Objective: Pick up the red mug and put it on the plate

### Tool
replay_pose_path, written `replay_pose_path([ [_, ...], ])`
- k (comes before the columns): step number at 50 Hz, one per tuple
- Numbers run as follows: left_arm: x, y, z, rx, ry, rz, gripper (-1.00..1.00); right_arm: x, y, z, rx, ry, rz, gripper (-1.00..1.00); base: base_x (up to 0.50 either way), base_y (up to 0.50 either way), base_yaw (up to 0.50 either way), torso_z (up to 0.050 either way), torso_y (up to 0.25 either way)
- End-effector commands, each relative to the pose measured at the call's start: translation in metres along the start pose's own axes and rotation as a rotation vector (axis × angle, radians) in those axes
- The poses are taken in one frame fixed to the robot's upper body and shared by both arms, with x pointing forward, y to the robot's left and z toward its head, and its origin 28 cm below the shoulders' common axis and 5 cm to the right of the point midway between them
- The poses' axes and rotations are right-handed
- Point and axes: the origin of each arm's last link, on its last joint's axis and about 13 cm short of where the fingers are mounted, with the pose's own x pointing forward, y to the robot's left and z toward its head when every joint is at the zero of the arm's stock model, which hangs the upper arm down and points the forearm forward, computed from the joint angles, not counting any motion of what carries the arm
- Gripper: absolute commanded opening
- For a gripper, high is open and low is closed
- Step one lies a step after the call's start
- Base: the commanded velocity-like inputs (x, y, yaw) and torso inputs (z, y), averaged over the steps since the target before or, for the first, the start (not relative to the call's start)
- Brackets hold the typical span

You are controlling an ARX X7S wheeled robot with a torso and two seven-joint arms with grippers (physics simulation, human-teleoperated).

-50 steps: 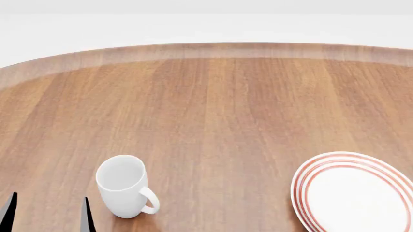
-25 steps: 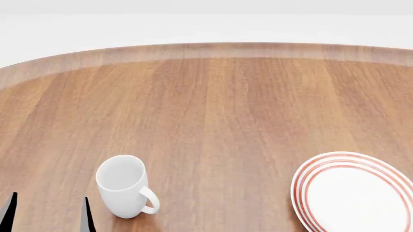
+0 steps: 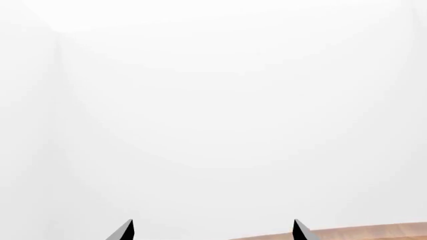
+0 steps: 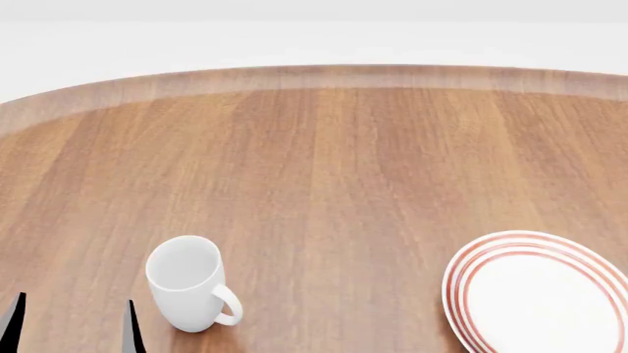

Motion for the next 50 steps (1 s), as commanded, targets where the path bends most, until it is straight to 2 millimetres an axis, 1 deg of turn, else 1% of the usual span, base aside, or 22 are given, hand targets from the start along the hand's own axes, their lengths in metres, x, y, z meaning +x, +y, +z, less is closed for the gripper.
replay_pose_path([
  [1, 0.0, 0.0, 0.0, -0.002, 0.001, 0.0, 1.0, -0.006, 0.0, -0.004, 0.007, 0.011, -0.001, 1.0, 0.0, 0.0, 0.0, 0.0, 0.0],
  [11, 0.0, 0.0, 0.0, -0.003, -0.001, -0.001, 1.0, -0.01, 0.001, -0.007, 0.016, 0.019, 0.003, 1.0, 0.0, 0.0, 0.0, 0.0, 0.0],
  [31, 0.0, 0.0, 0.0, -0.003, -0.002, -0.003, 1.0, -0.011, 0.003, -0.027, 0.051, 0.045, -0.007, 1.0, 0.0, 0.0, 0.0, 0.0, 0.0],
  [50, 0.0, 0.0, 0.0, -0.003, -0.003, -0.005, 1.0, -0.014, 0.003, -0.038, 0.071, 0.063, -0.011, 1.0, 0.0, 0.0, 0.0, 0.0, 0.0],
])
